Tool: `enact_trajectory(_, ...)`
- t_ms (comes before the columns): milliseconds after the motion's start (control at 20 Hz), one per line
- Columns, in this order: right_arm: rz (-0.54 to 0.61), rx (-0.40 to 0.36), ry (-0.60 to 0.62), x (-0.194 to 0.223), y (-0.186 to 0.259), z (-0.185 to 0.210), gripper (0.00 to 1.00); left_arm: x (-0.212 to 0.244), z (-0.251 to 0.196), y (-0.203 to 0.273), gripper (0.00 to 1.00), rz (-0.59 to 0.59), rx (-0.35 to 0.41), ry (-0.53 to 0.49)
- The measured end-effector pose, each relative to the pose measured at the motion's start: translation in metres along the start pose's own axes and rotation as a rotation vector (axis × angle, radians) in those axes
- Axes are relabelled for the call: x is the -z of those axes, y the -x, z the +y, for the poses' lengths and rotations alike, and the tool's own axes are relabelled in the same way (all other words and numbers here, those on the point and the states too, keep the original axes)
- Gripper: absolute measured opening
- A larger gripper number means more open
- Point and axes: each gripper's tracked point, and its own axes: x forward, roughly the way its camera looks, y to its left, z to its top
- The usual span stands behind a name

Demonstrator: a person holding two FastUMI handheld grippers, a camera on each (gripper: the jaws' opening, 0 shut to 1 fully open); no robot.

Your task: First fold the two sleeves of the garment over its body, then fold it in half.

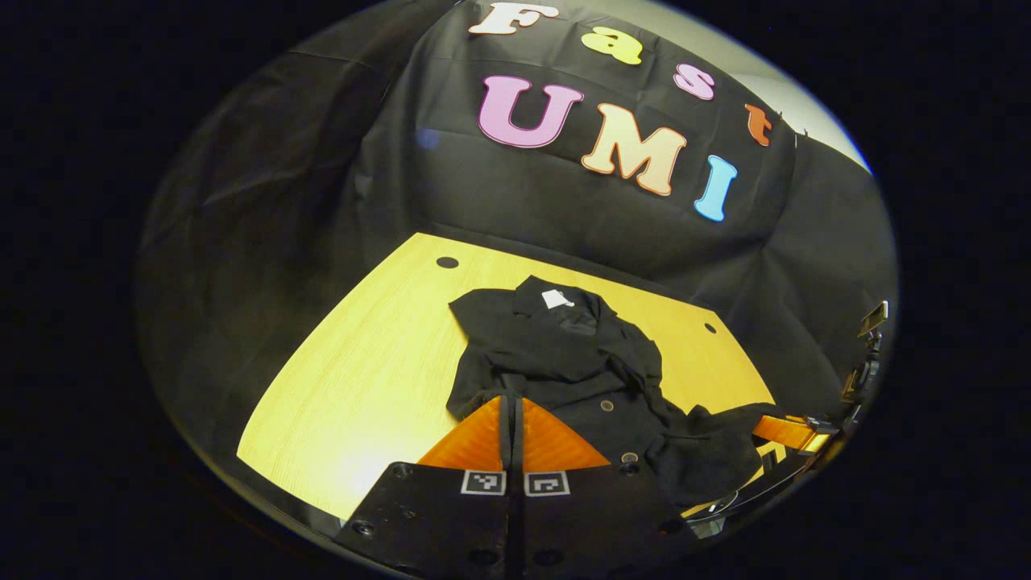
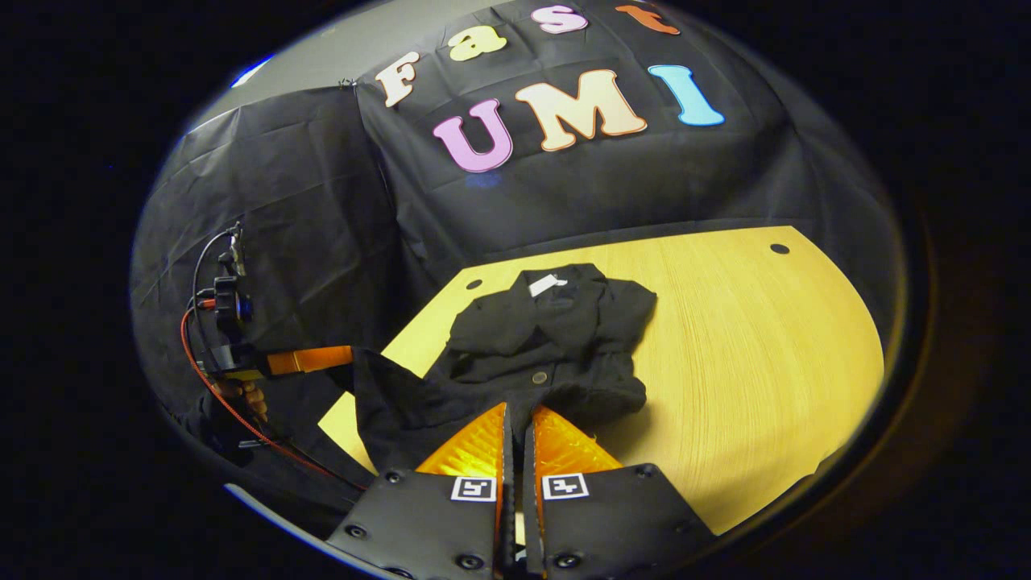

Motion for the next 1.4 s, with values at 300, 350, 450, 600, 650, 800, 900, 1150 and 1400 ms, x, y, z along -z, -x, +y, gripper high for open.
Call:
enact_trajectory(300,-0.064,-0.002,0.006,-0.062,-0.027,-0.002,0.1,-0.043,0.006,-0.036,0.0,-0.024,0.021,0.013)
enact_trajectory(350,-0.074,0.001,0.01,-0.072,-0.03,-0.003,0.06,-0.05,0.008,-0.044,0.0,-0.026,0.022,0.012)
enact_trajectory(450,-0.098,0.005,0.008,-0.091,-0.04,-0.006,0.1,-0.064,0.011,-0.059,0.0,-0.036,0.024,0.009)
enact_trajectory(600,-0.115,0.015,-0.01,-0.115,-0.056,-0.014,0.07,-0.083,0.012,-0.08,0.0,-0.046,0.035,0.005)
enact_trajectory(650,-0.12,0.022,-0.015,-0.122,-0.061,-0.018,0.07,-0.091,0.013,-0.088,0.0,-0.053,0.036,0.002)
enact_trajectory(800,-0.136,0.047,-0.034,-0.144,-0.078,-0.029,0.06,-0.108,0.017,-0.111,0.0,-0.063,0.046,-0.007)
enact_trajectory(900,-0.14,0.067,-0.045,-0.156,-0.09,-0.038,0.06,-0.118,0.02,-0.129,0.0,-0.071,0.055,-0.009)
enact_trajectory(1150,-0.134,0.129,-0.086,-0.183,-0.129,-0.067,0.06,-0.131,0.036,-0.178,0.0,-0.052,0.05,-0.068)
enact_trajectory(1400,-0.14,0.38,-0.089,-0.192,-0.153,-0.126,0.07,-0.16,0.079,-0.205,0.0,-0.13,-0.167,-0.157)
